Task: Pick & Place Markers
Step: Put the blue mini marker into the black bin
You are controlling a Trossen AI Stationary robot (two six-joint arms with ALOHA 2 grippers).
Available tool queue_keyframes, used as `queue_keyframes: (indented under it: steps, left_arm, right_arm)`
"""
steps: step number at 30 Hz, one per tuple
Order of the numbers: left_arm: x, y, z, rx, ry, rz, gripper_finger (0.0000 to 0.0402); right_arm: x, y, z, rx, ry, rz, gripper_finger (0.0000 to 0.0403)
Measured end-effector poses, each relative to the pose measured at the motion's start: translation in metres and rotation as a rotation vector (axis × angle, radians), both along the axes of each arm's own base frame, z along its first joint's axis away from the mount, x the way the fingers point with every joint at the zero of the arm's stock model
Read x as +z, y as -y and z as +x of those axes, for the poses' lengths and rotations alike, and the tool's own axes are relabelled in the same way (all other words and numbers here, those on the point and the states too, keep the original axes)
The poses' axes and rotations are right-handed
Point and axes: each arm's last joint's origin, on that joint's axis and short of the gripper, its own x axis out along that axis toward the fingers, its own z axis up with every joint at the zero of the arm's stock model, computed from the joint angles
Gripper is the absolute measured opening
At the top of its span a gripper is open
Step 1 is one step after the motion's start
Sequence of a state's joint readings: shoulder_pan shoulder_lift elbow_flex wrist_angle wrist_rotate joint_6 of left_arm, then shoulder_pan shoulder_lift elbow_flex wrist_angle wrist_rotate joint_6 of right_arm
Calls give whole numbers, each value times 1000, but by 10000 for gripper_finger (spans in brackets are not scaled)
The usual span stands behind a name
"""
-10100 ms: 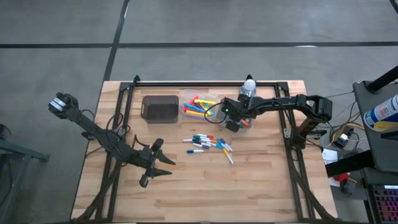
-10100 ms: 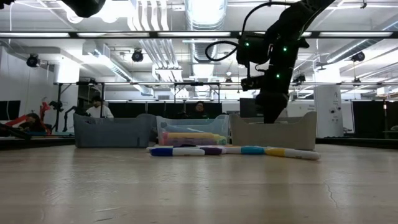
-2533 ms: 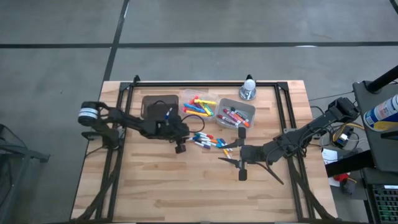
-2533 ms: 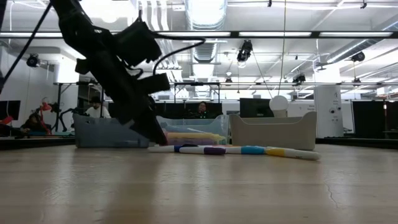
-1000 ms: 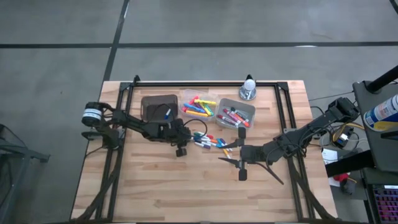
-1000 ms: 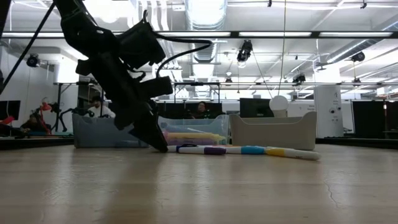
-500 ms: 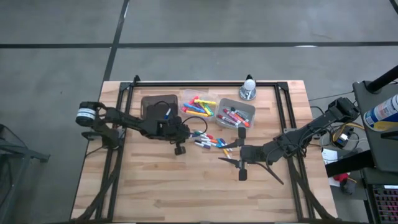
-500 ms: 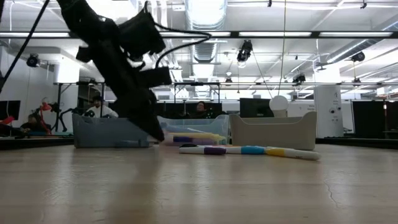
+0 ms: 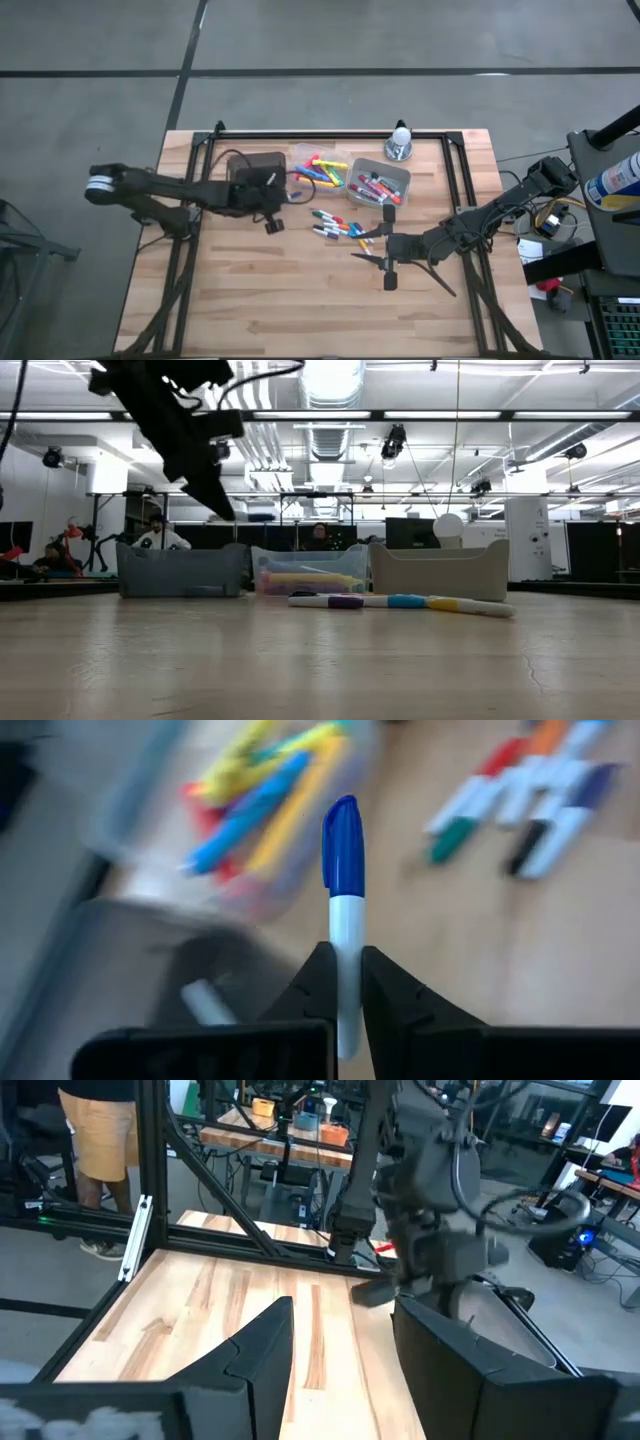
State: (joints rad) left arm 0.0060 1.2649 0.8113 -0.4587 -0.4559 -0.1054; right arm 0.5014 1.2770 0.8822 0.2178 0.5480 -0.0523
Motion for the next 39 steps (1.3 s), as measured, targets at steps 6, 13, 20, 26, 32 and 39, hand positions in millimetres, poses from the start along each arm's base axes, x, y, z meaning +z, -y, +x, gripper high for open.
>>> queue_keyframes:
  steps: [6, 13, 20, 26, 32, 39]
  left_arm:
    - [11, -16, -25, 168, 23, 78, 24]
    - [-9, -44, -42, 366, -13, 54, 24]
    - [-29, -72, -53, 507, -31, -55, 26]
    - [-38, -88, -55, 559, -50, -152, 27]
    - [-45, -94, -55, 558, -79, -187, 27]
    - [-46, -97, -51, 580, -47, -195, 32]
  right_arm:
    - [0, 0, 0, 0, 1, 1, 166]
    - [0, 0, 0, 0, 2, 1, 166]
    - [0, 0, 0, 0, 2, 1, 166]
    - [0, 0, 0, 0, 2, 1, 166]
    - [0, 0, 0, 0, 2, 1, 166]
    - [0, 0, 0, 0, 1, 1, 166]
